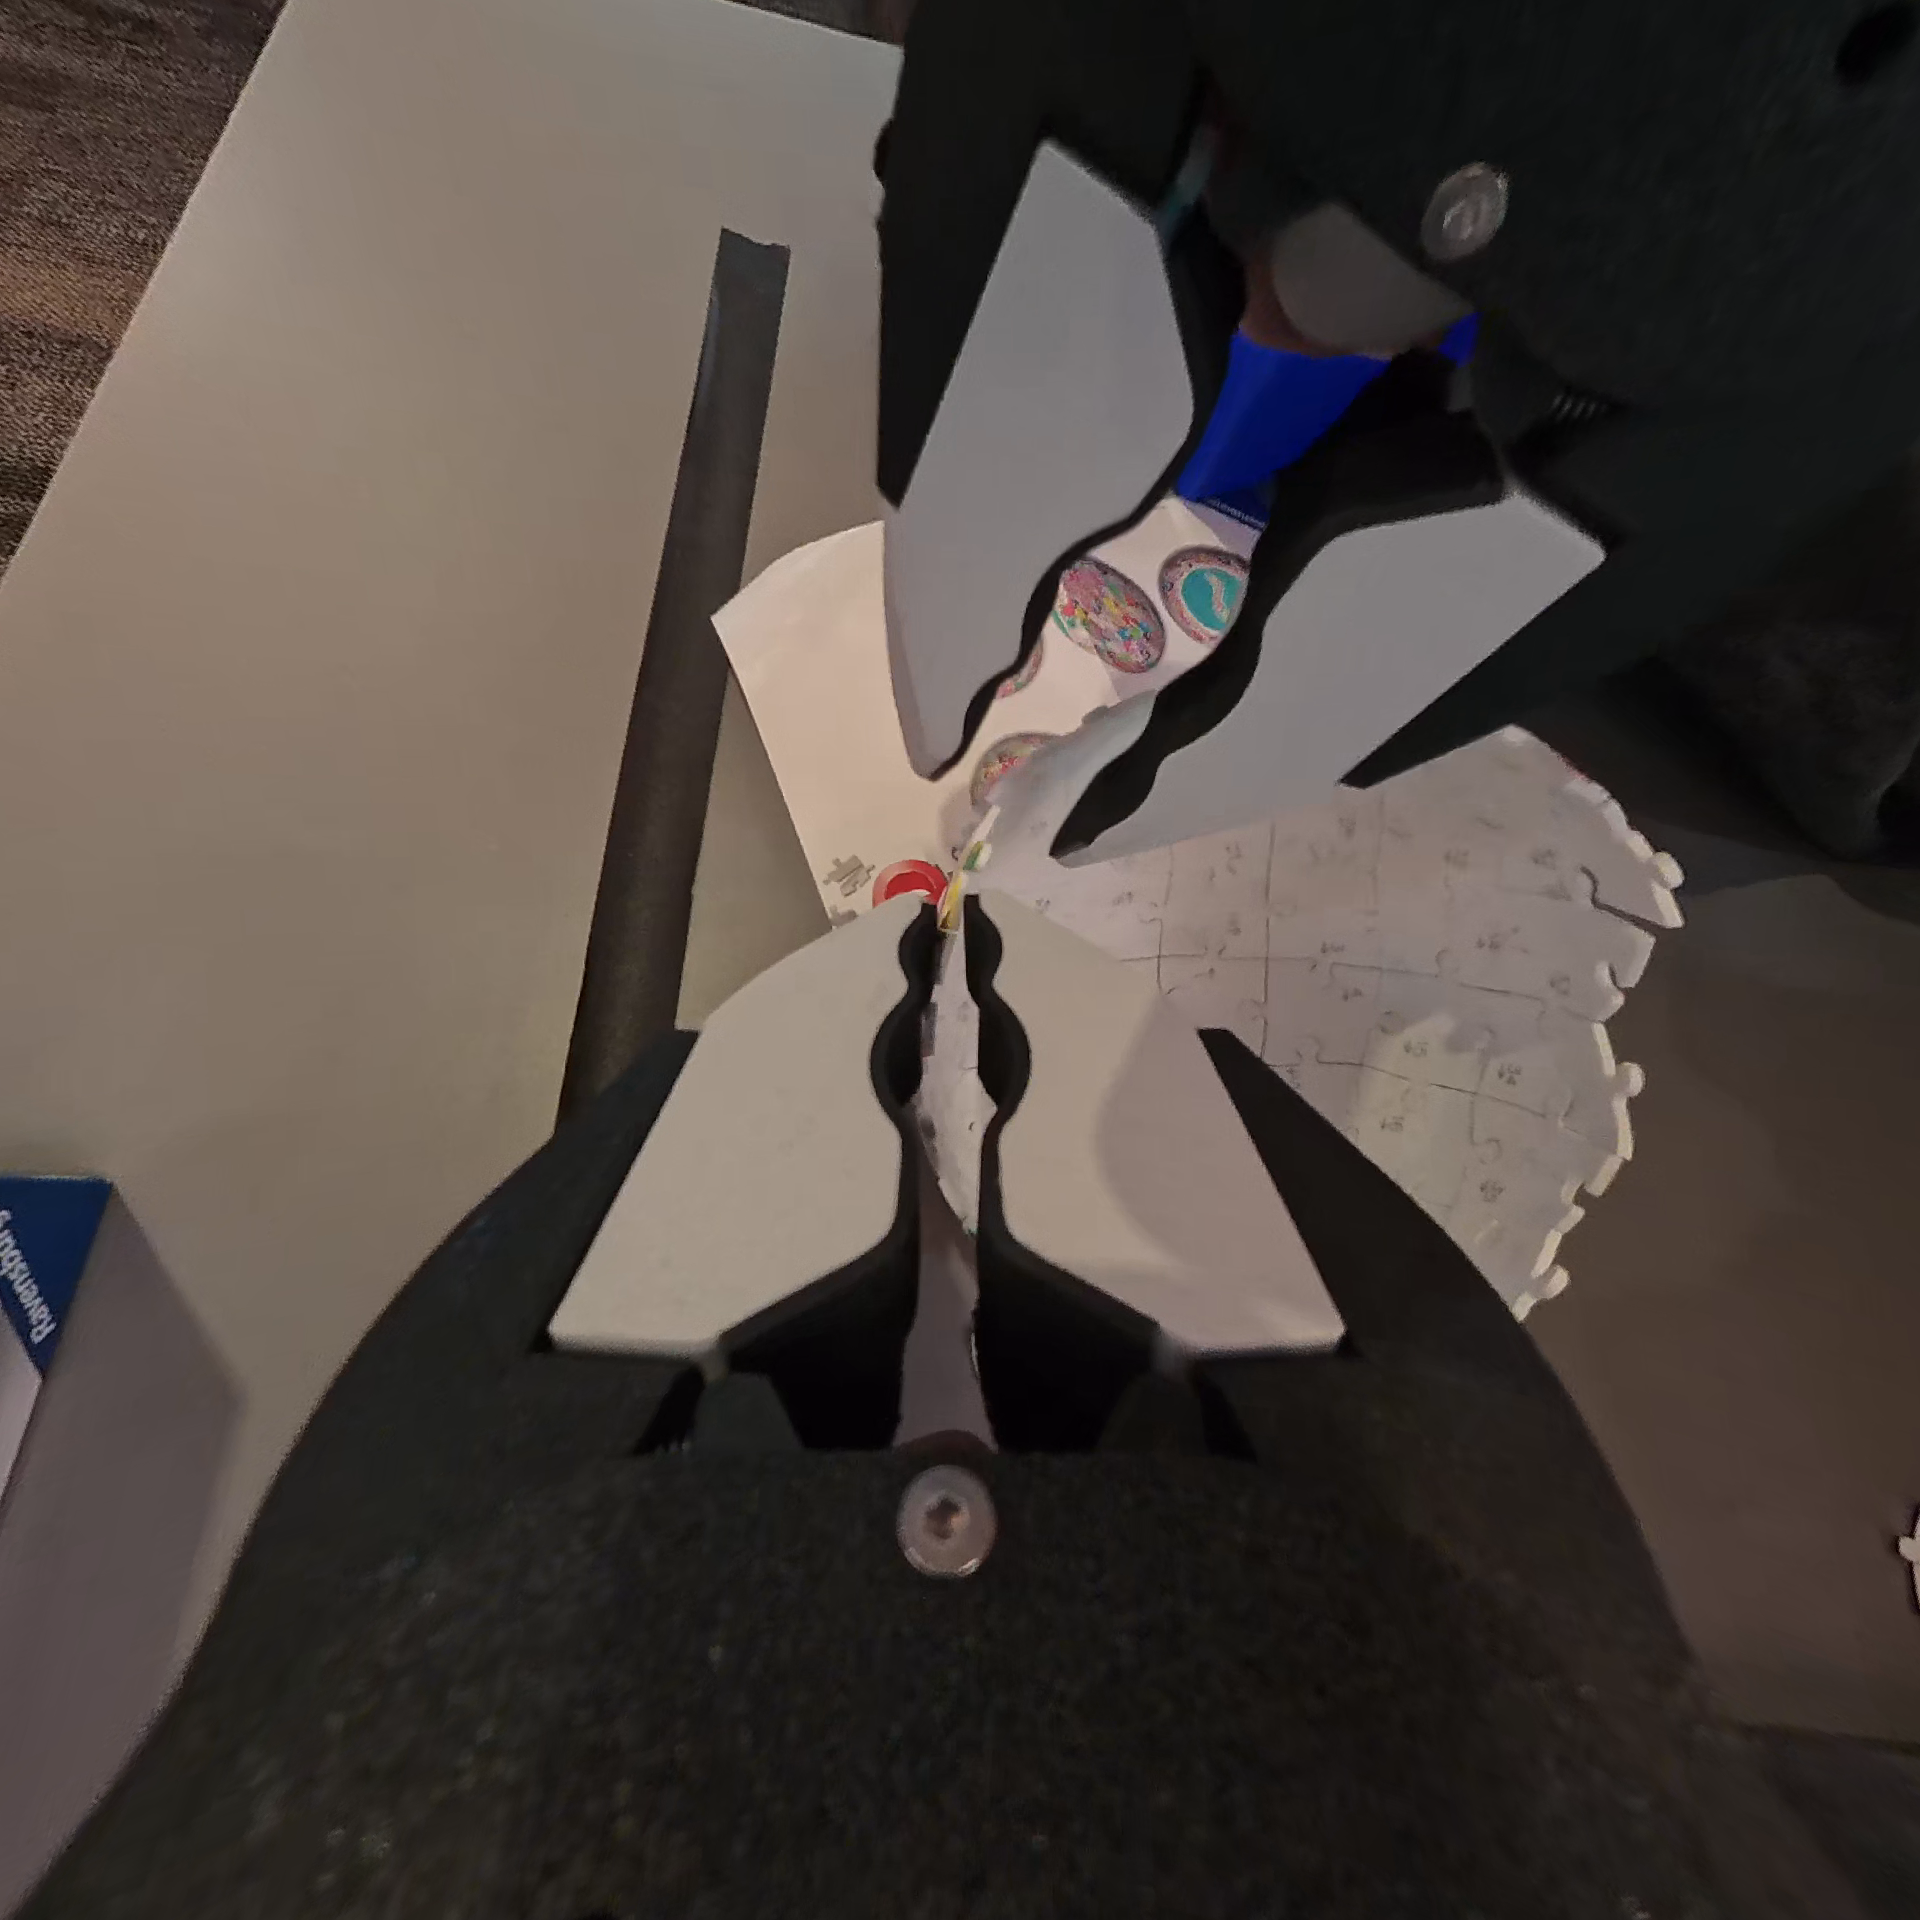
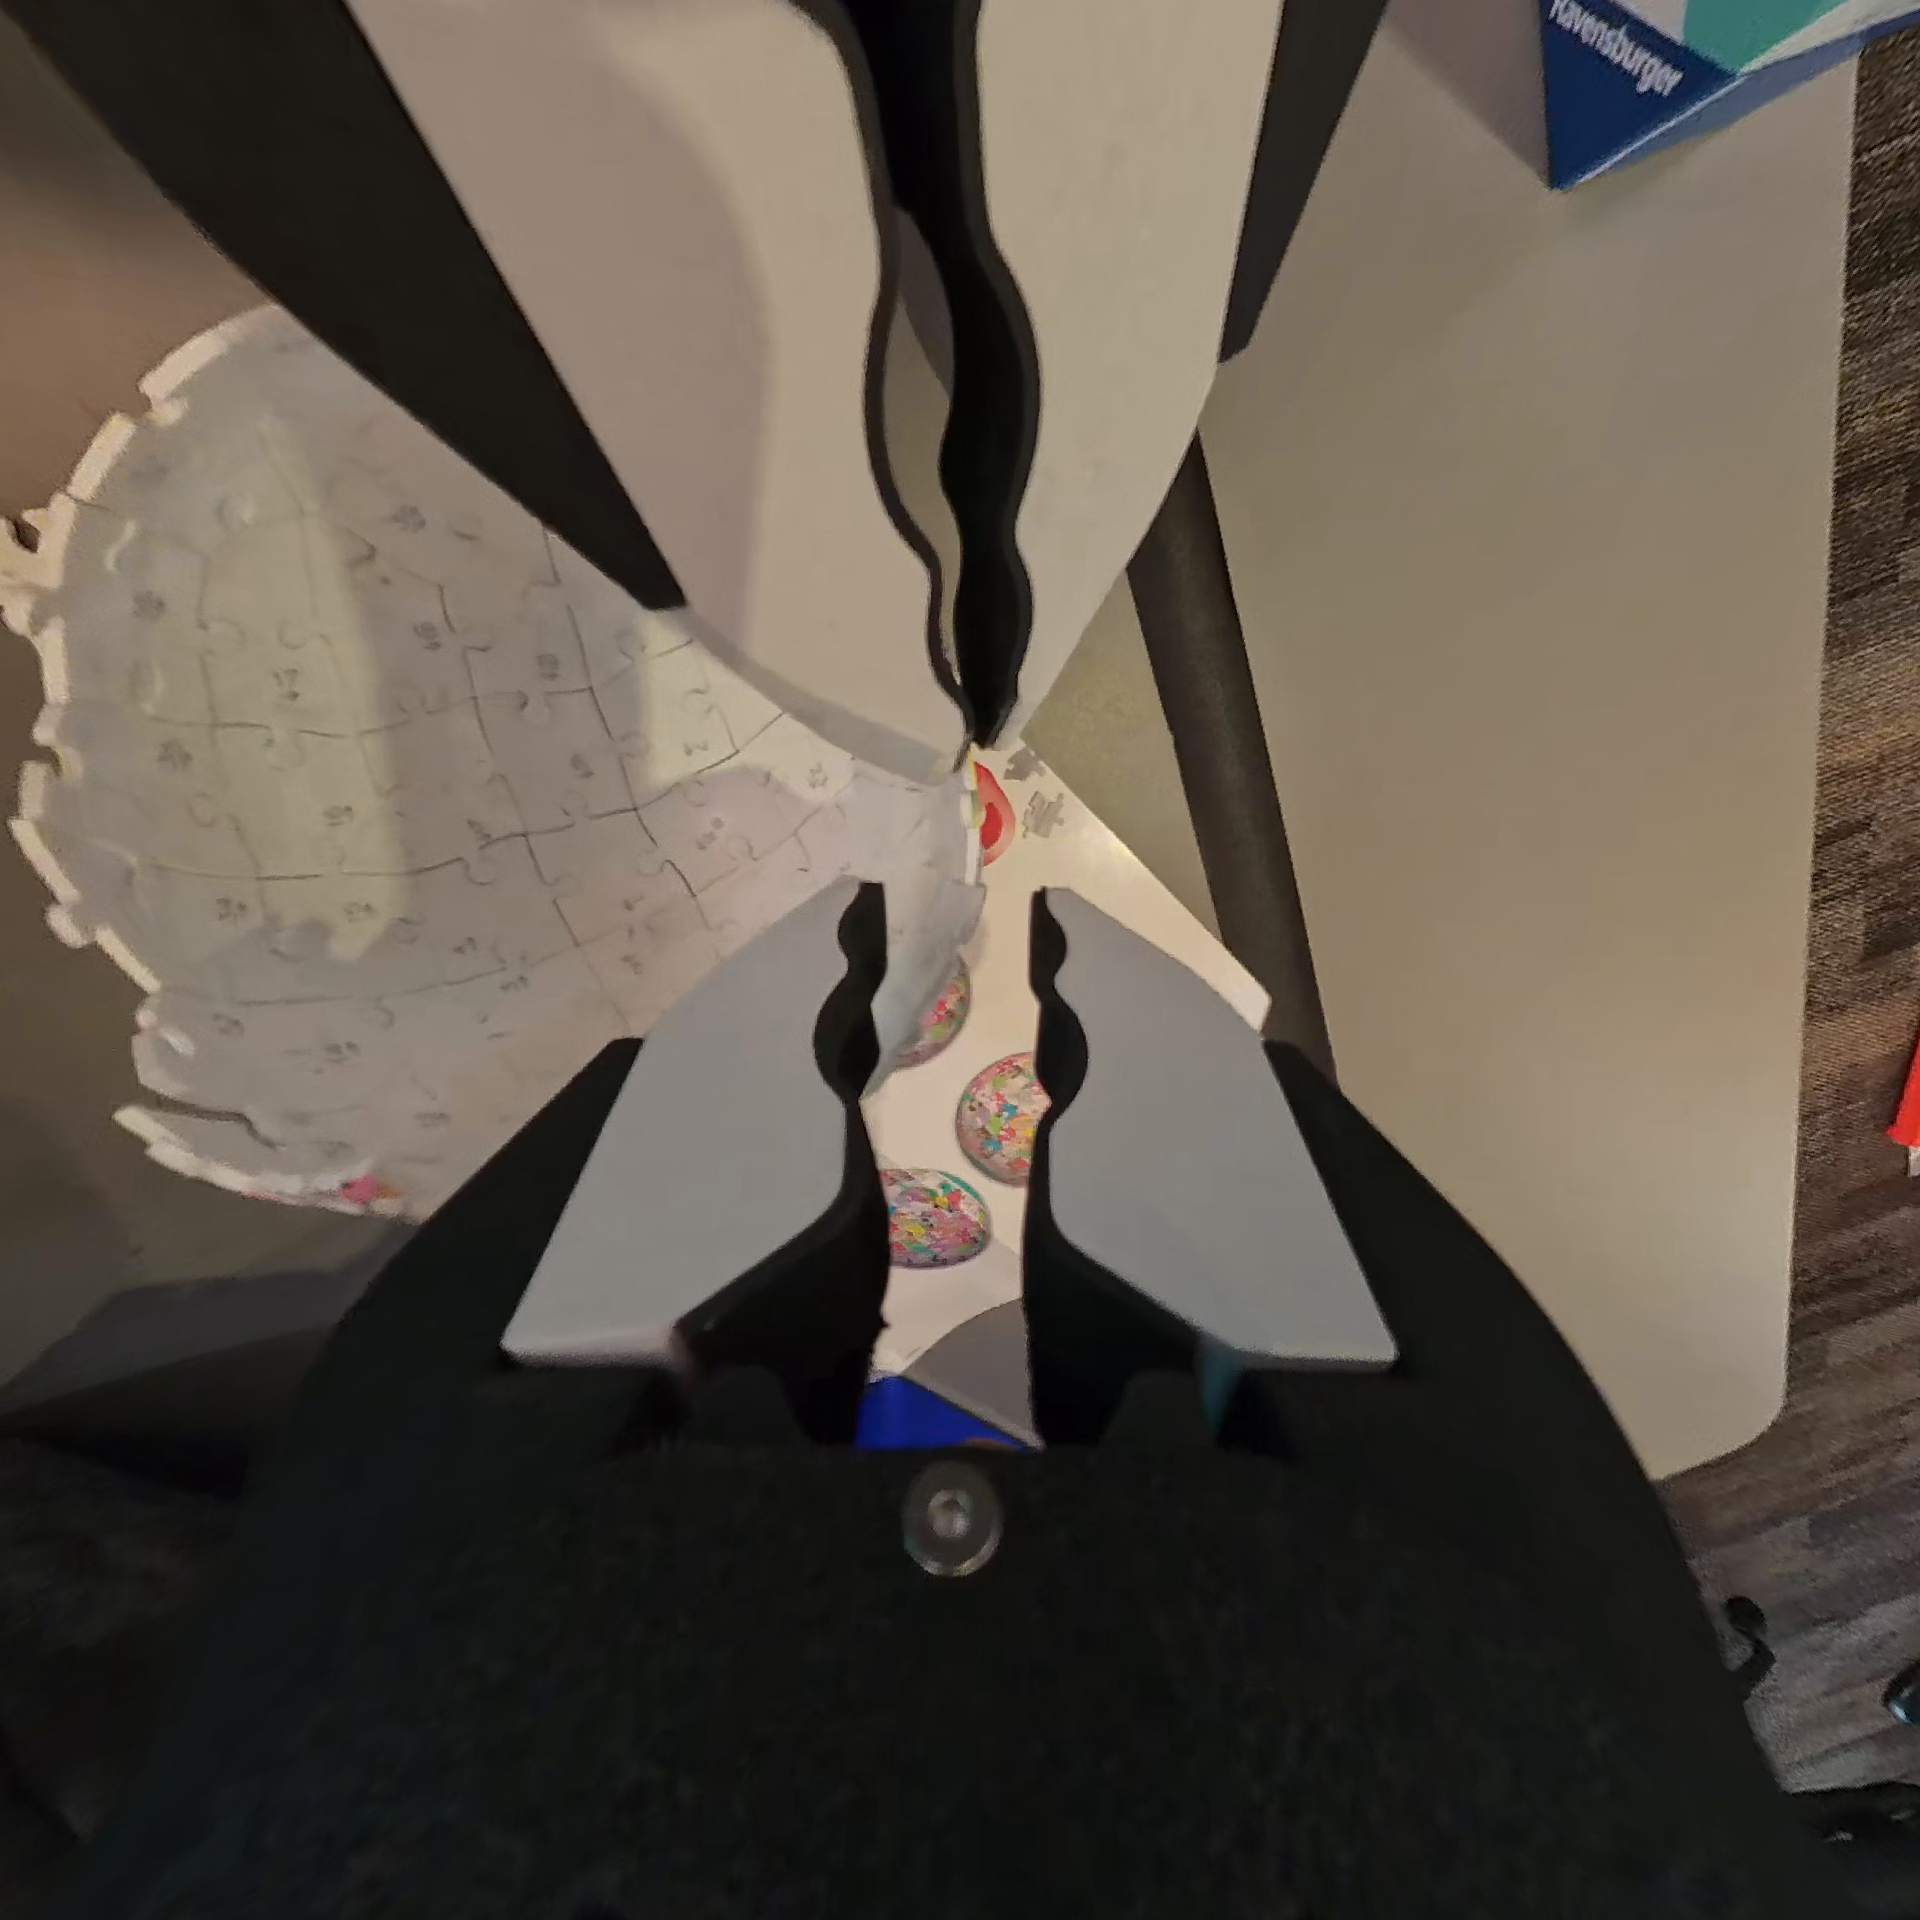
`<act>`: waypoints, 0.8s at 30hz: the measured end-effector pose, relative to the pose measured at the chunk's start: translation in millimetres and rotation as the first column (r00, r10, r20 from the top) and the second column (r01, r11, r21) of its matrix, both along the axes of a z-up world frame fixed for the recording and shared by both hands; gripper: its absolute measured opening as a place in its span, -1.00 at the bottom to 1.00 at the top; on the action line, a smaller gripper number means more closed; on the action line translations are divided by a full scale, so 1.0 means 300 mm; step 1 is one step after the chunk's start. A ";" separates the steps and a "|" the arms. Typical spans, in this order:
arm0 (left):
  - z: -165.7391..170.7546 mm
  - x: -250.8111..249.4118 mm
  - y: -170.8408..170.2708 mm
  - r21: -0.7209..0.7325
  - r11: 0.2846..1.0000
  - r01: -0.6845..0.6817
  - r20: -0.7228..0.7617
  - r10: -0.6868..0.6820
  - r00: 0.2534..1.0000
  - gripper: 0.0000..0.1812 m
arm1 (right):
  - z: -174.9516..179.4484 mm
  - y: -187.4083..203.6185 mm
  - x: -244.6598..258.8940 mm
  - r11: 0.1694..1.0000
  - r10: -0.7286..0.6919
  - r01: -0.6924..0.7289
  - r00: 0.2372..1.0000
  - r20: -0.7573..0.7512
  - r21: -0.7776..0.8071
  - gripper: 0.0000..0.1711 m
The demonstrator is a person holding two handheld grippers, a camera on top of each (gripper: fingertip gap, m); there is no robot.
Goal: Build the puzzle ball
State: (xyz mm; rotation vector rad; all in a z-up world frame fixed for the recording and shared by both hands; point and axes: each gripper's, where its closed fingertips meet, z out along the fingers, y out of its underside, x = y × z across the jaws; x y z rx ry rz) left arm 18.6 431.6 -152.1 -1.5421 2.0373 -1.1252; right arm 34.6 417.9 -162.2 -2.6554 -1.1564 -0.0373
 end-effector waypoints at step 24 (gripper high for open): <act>0.003 -0.016 0.004 -0.058 0.998 0.004 -0.014 -0.004 1.000 -0.86 | -0.012 0.010 0.008 1.000 0.004 -0.004 0.999 0.039 -0.008 -0.95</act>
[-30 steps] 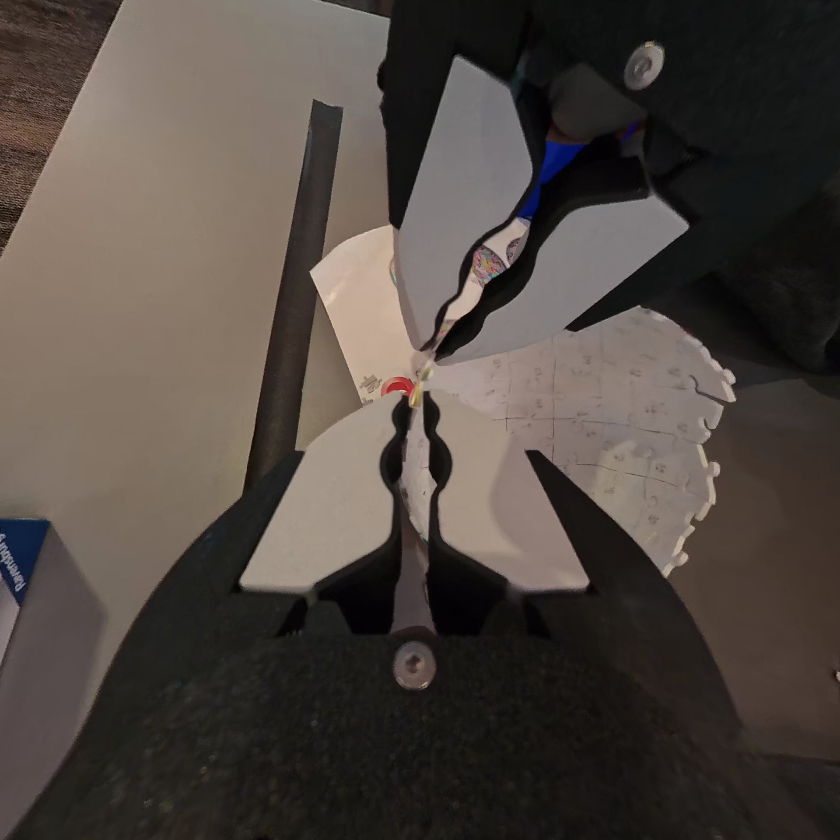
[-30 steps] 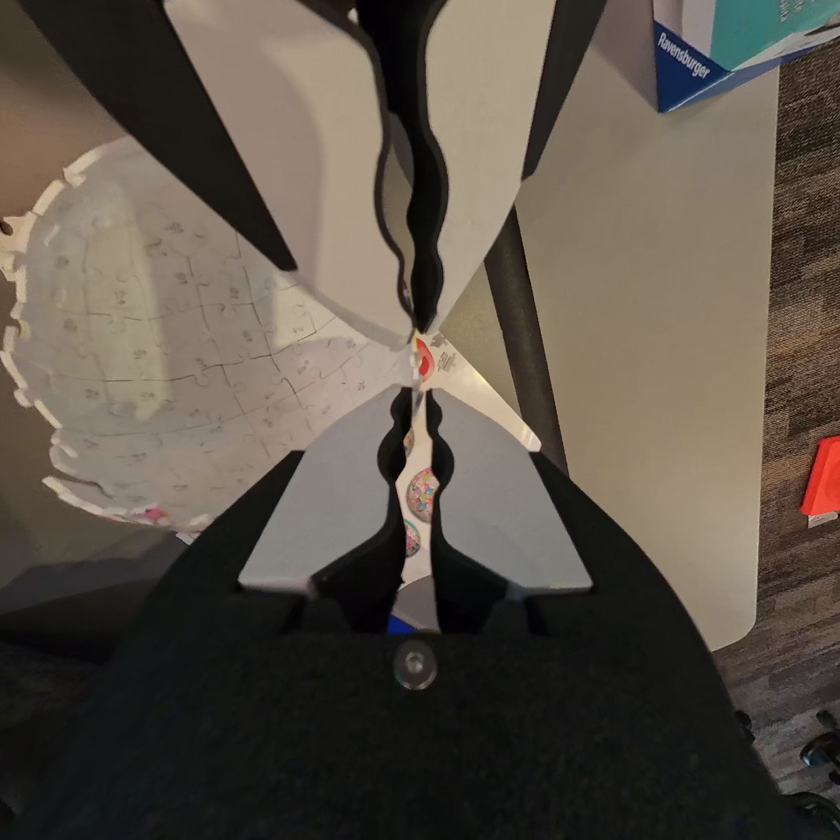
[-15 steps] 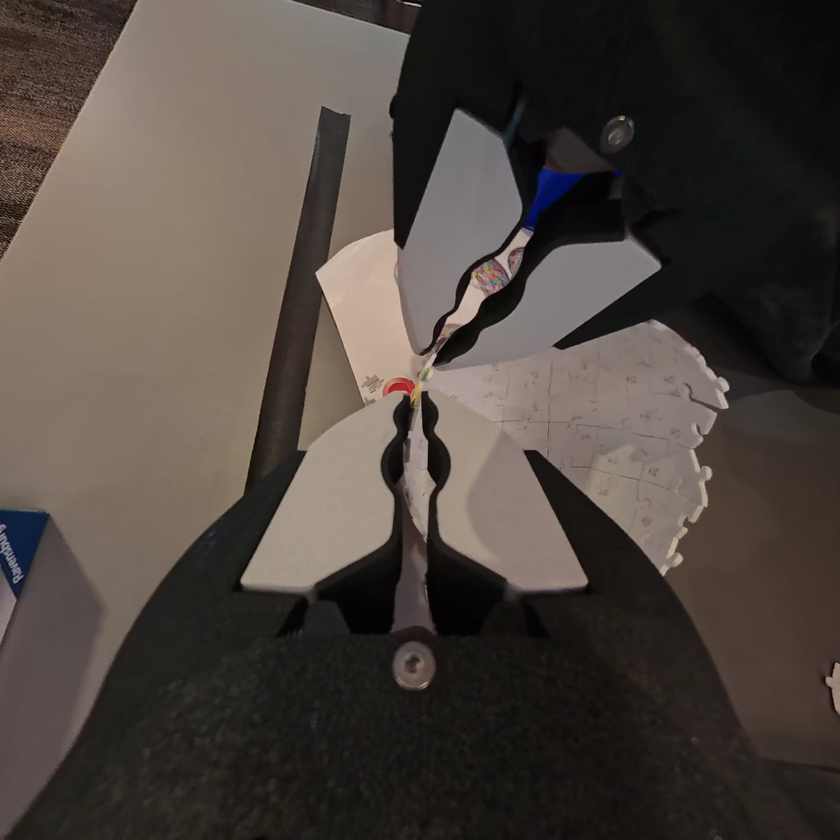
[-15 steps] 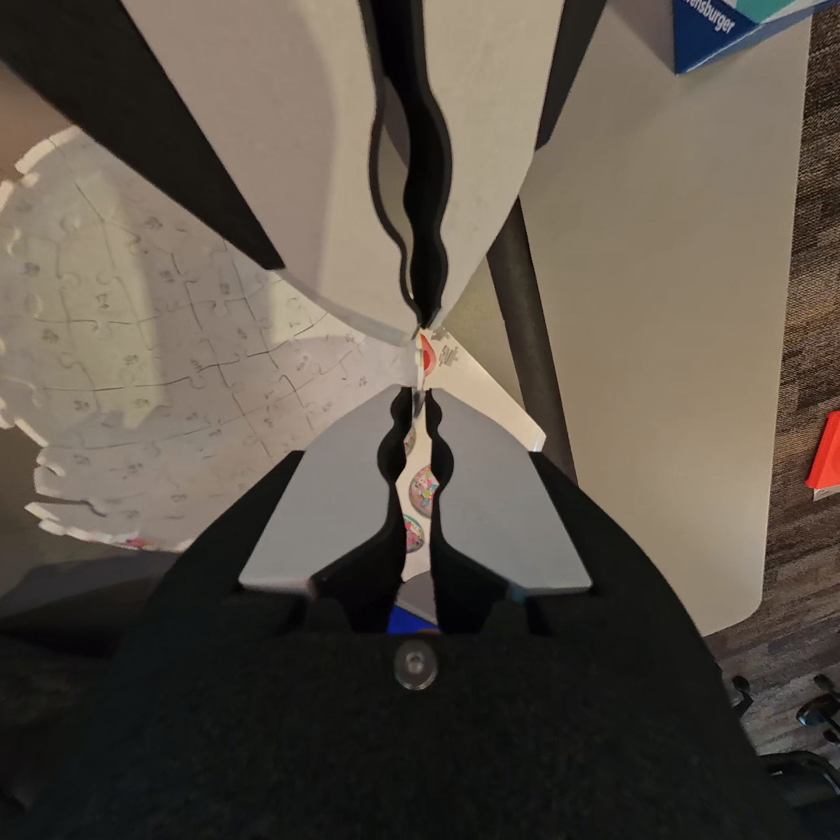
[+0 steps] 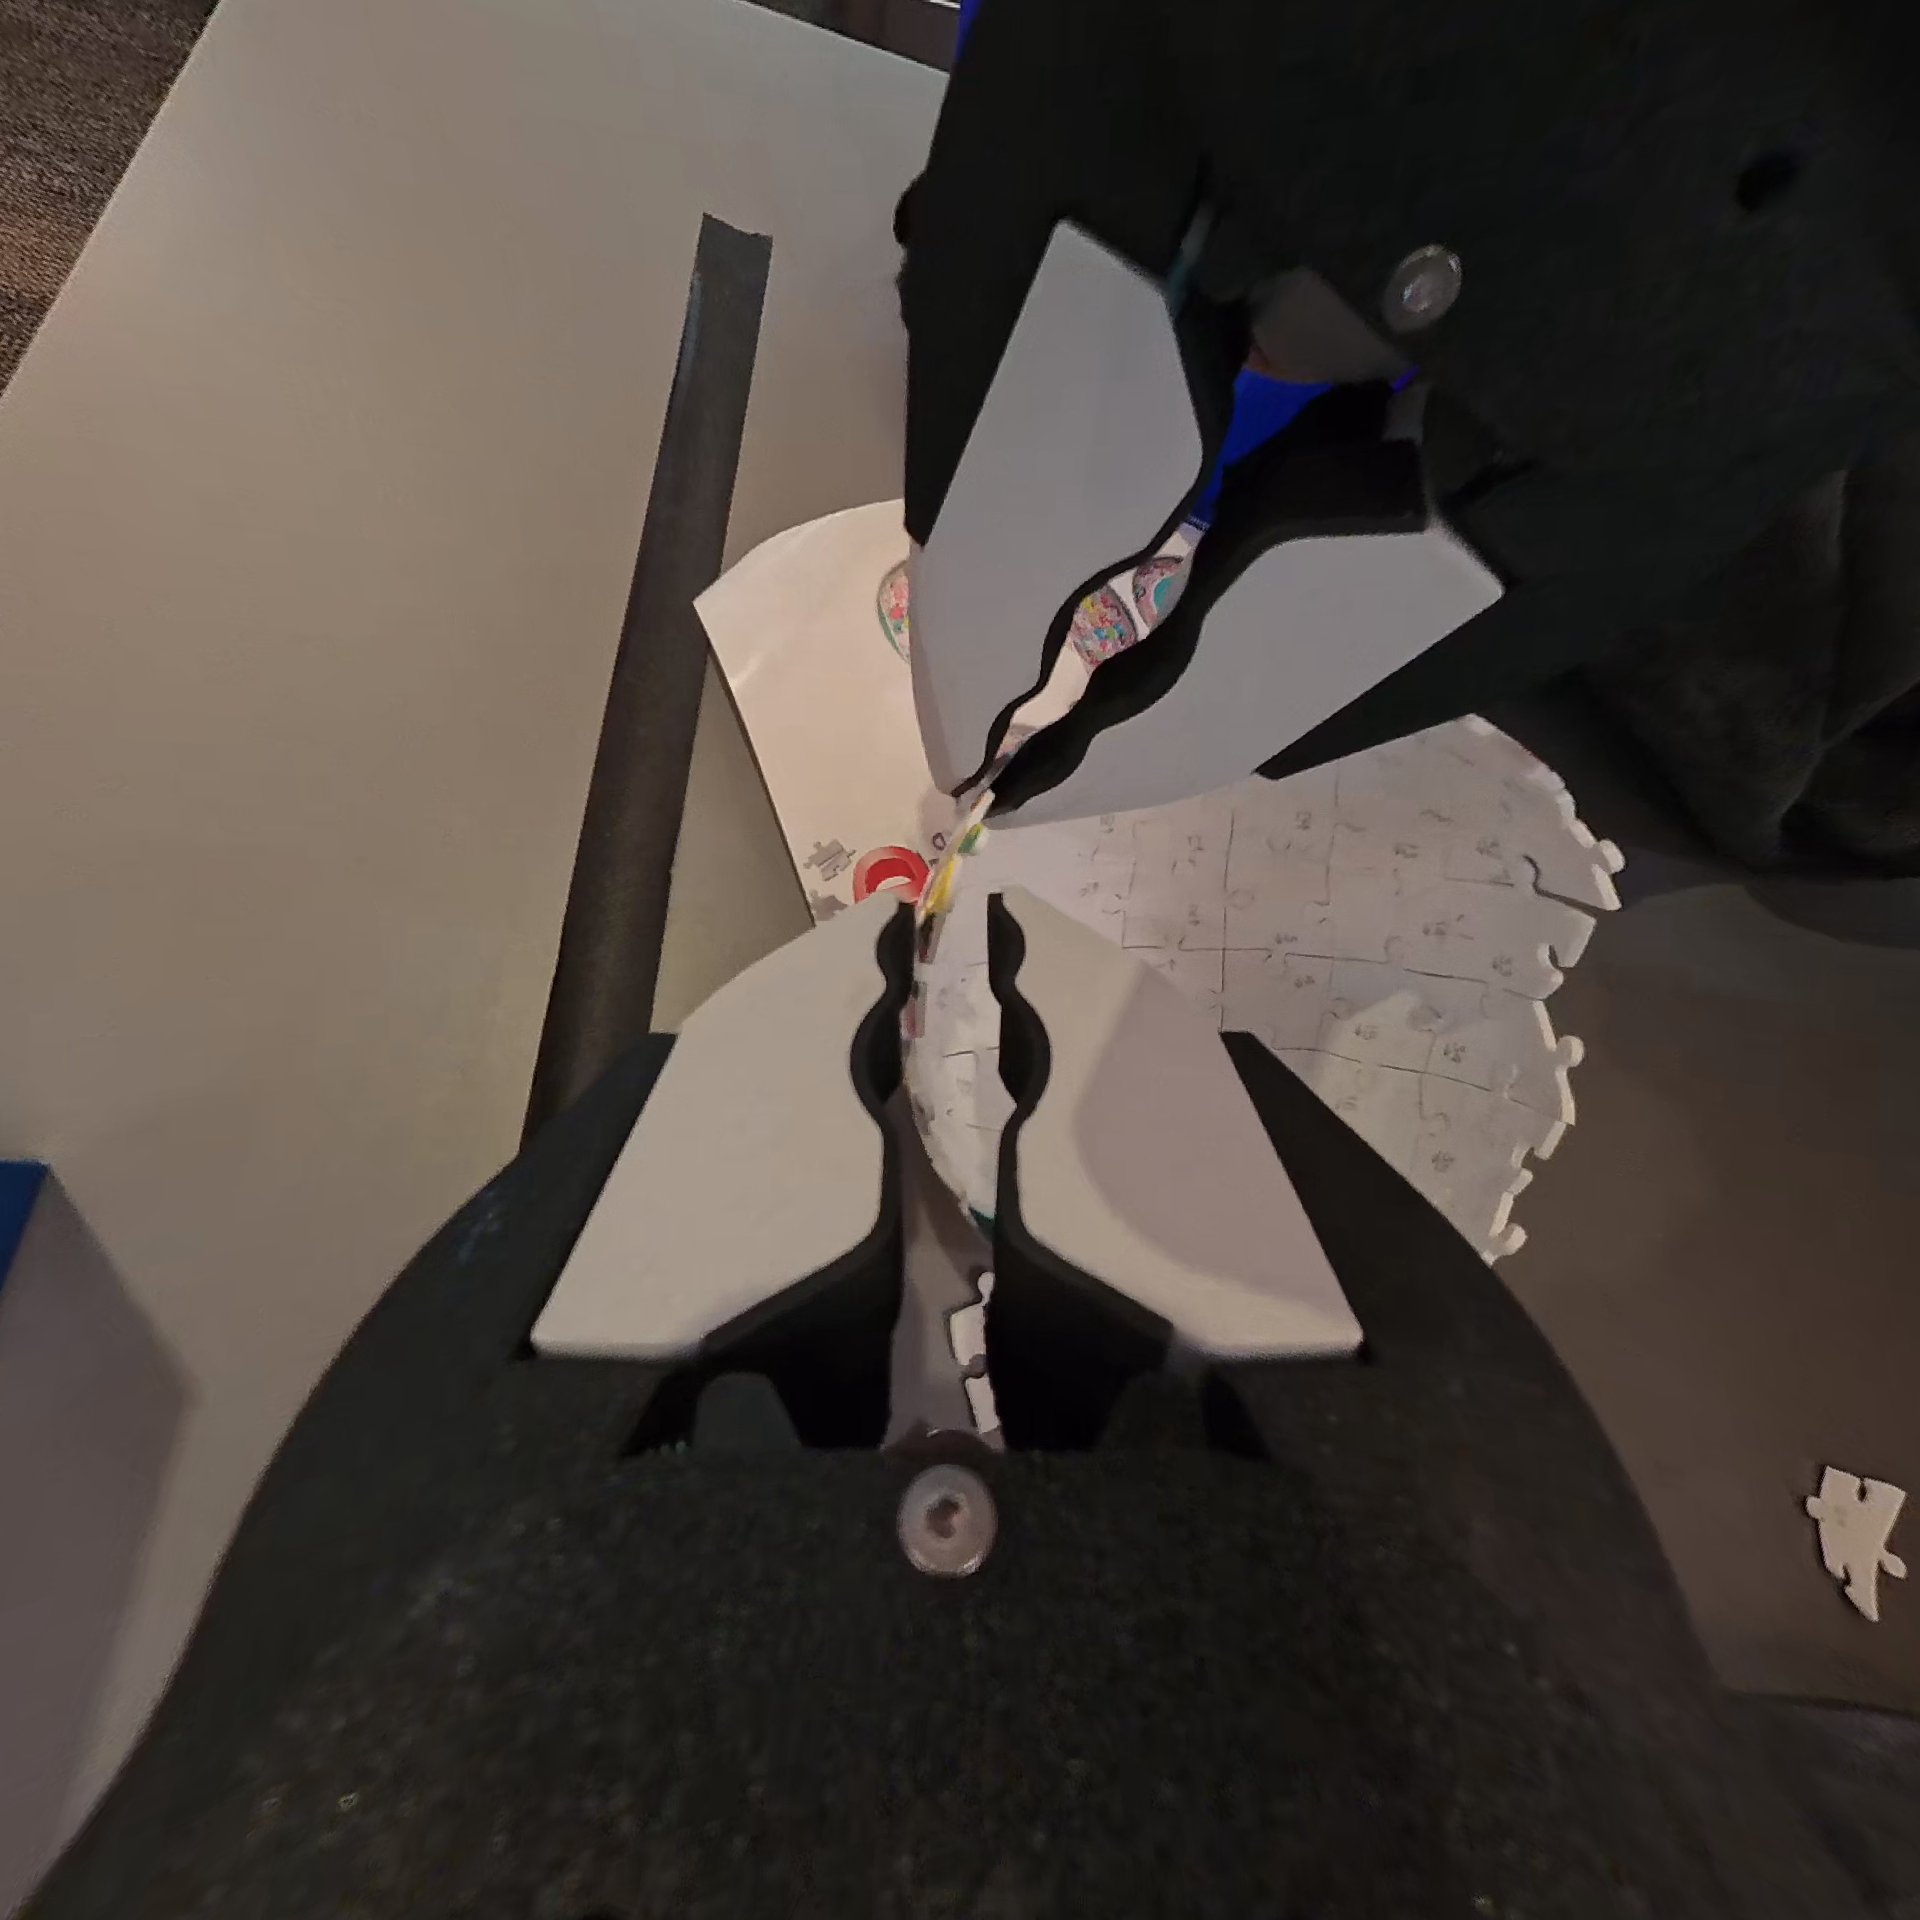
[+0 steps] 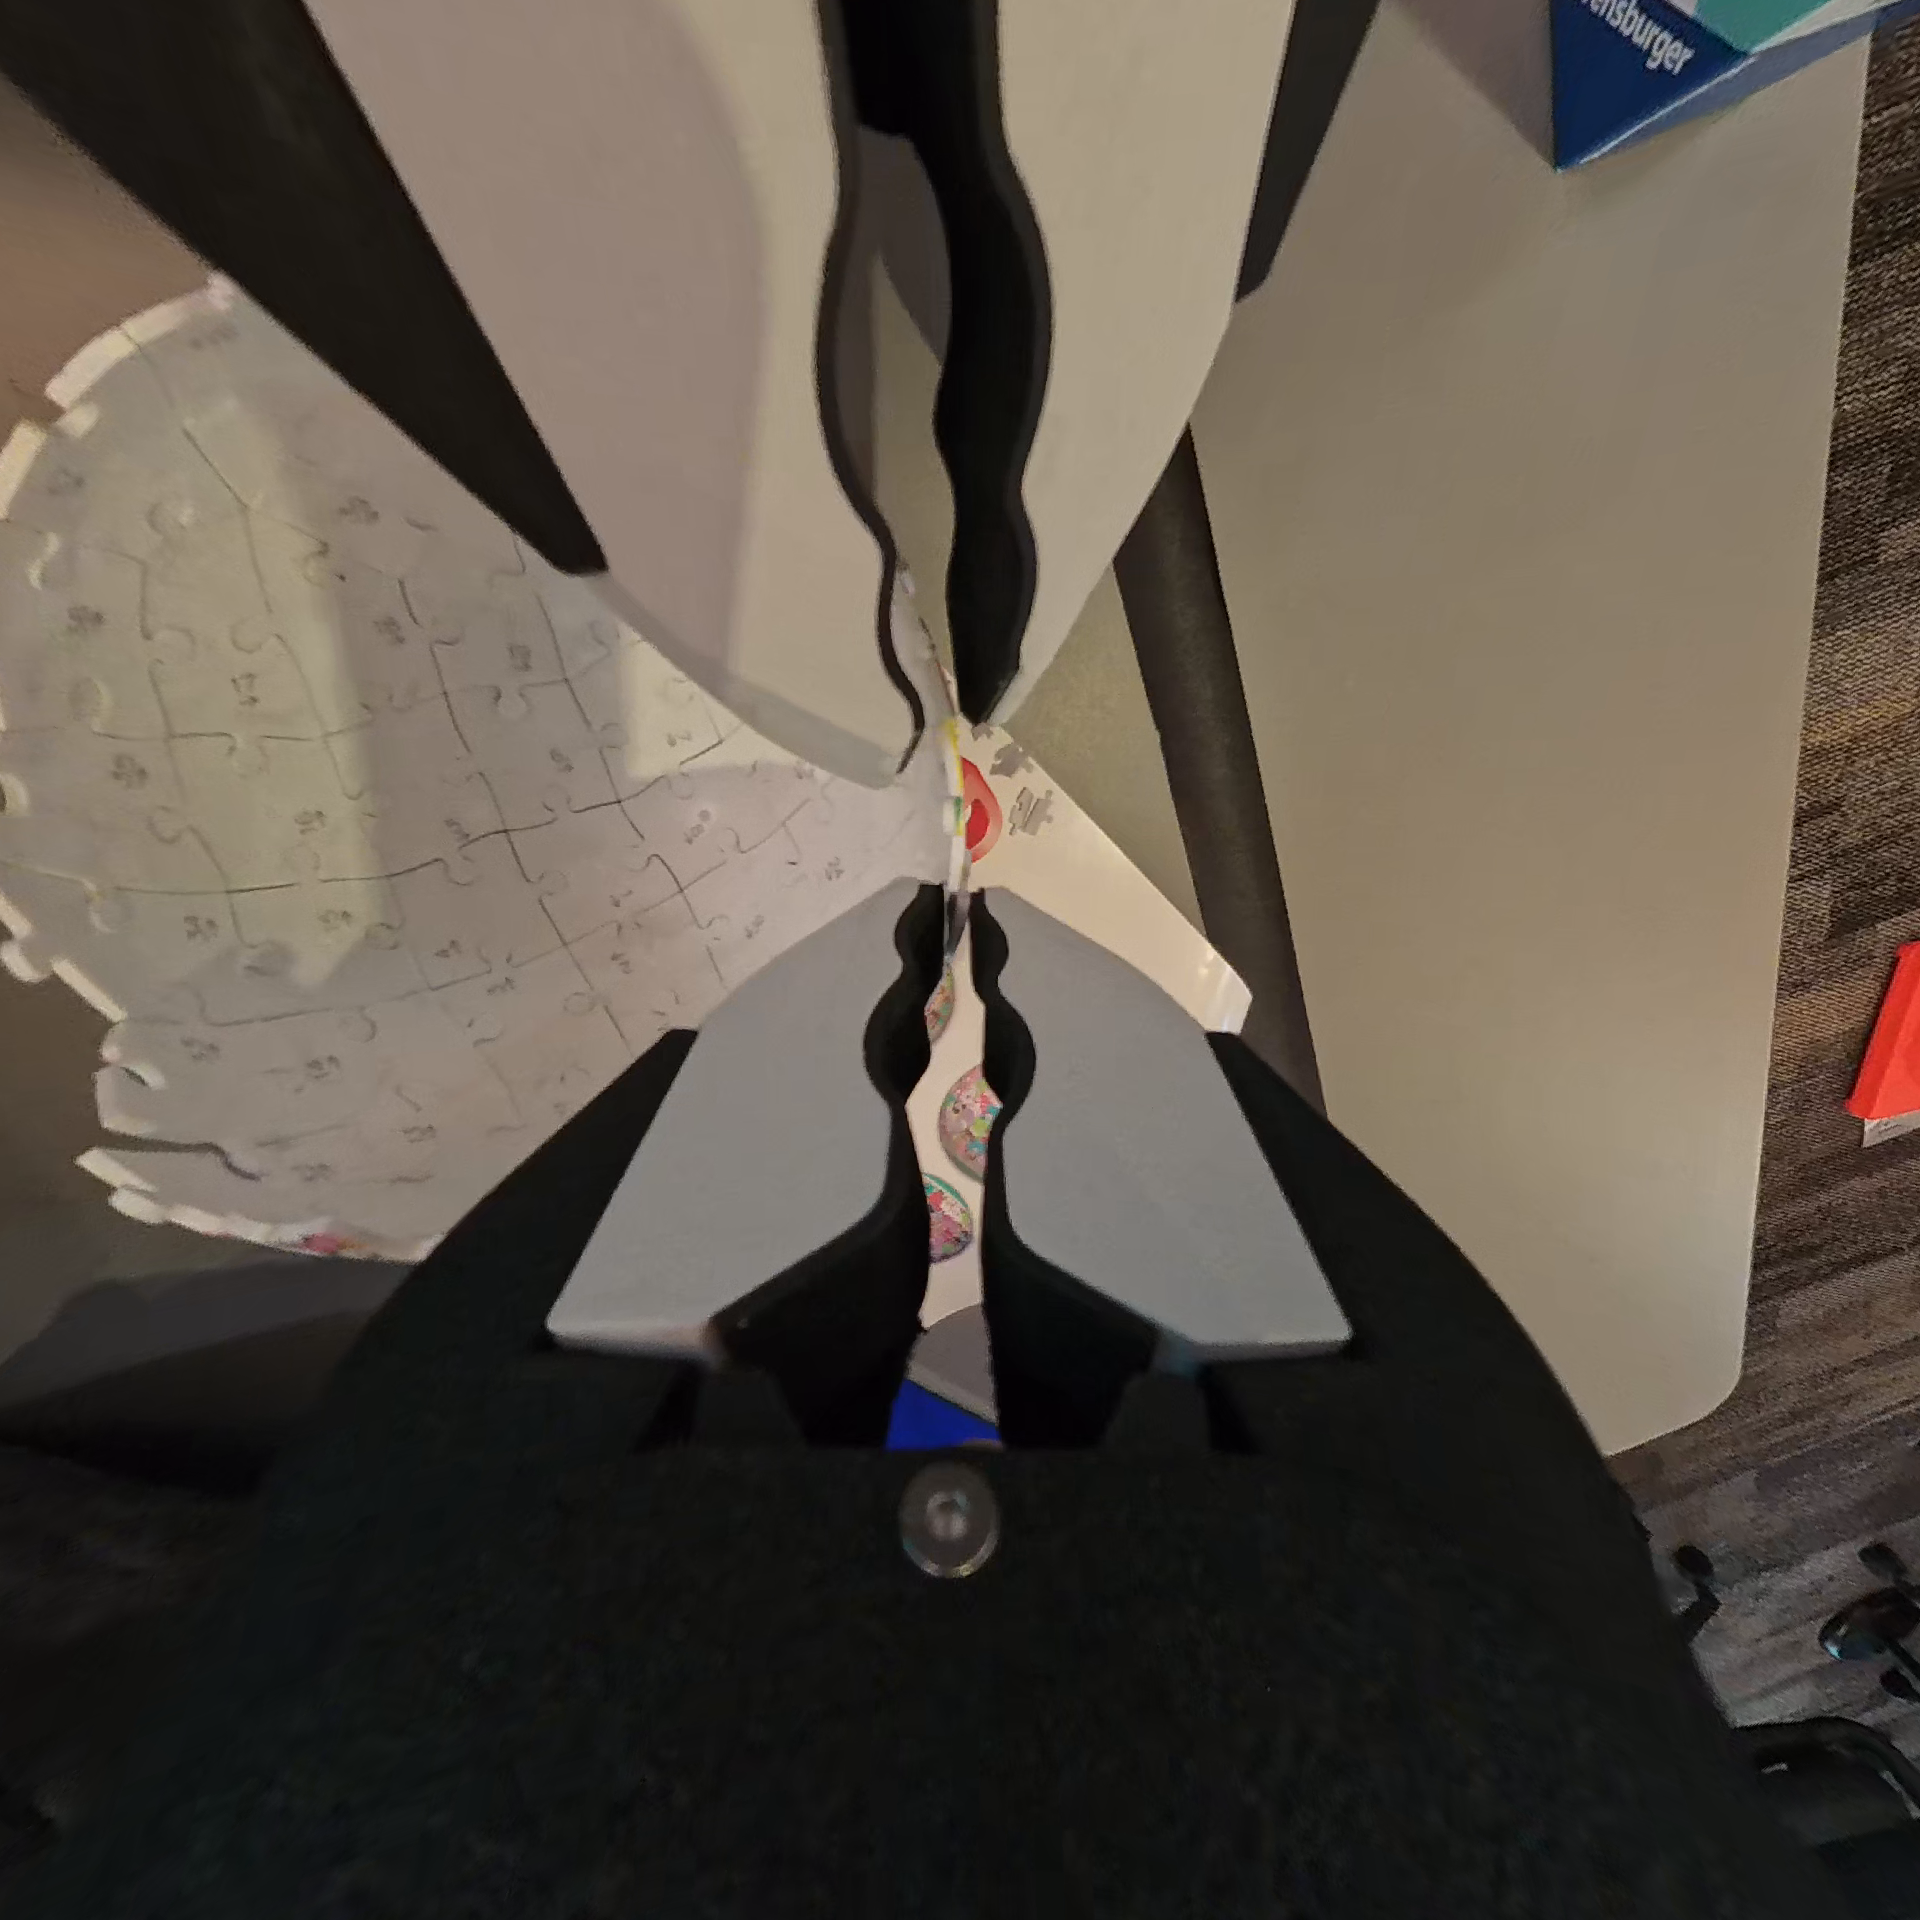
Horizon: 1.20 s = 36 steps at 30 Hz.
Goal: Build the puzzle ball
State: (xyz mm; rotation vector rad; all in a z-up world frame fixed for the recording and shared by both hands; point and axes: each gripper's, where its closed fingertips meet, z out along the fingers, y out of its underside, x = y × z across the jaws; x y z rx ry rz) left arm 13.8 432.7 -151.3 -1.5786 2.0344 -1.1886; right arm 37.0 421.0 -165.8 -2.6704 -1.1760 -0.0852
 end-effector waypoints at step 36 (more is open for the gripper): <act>-0.096 0.084 0.099 -0.138 0.989 0.052 -0.011 -0.054 0.998 -1.00 | 0.311 -0.195 -0.226 0.810 0.061 0.165 0.931 -0.360 0.564 -0.69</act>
